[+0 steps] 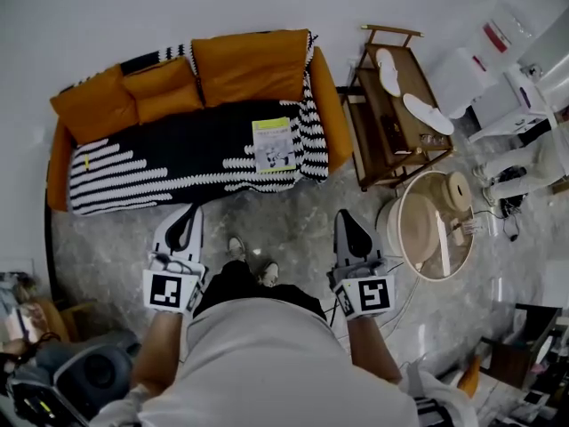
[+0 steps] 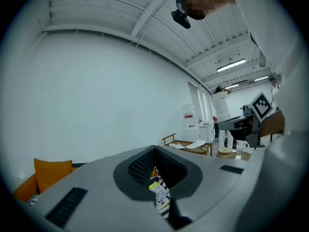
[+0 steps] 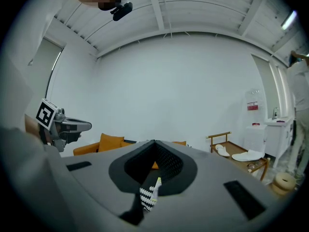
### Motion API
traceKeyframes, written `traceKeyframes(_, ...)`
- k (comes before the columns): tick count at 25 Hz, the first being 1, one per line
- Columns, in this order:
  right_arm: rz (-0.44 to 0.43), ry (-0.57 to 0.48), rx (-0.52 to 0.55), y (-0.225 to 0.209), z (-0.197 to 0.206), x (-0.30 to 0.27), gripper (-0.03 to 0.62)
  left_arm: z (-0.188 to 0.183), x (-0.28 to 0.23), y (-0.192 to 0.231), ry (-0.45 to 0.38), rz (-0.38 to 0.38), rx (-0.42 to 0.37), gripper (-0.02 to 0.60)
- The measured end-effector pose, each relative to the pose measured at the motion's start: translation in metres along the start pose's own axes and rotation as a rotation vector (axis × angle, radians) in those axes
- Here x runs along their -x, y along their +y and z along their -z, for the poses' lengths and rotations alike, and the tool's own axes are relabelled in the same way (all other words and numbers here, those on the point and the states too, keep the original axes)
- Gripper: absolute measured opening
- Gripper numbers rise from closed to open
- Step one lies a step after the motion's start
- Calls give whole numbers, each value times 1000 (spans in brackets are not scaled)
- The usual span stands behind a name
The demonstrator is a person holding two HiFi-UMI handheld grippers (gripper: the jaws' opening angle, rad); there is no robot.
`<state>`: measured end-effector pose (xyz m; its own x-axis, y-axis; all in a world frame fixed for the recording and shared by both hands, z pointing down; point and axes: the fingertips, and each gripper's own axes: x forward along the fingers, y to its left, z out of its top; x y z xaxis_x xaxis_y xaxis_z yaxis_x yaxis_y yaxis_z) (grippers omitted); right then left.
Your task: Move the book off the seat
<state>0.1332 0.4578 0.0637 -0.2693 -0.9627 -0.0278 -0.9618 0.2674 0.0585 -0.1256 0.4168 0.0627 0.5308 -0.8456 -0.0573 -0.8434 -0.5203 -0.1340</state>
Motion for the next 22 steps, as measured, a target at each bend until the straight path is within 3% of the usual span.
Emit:
traceKeyframes(7,19,64,-9,-9,13,-39,21,29,-46,21,60,44,44,17)
traceKeyframes(12,34,137,-8,-19,19,-76,21,31,-105,36,31,90,82,17)
traceKeyframes(22,49,161,38,-25,-16,-203,21,23,-210,121,-7,122,150,17)
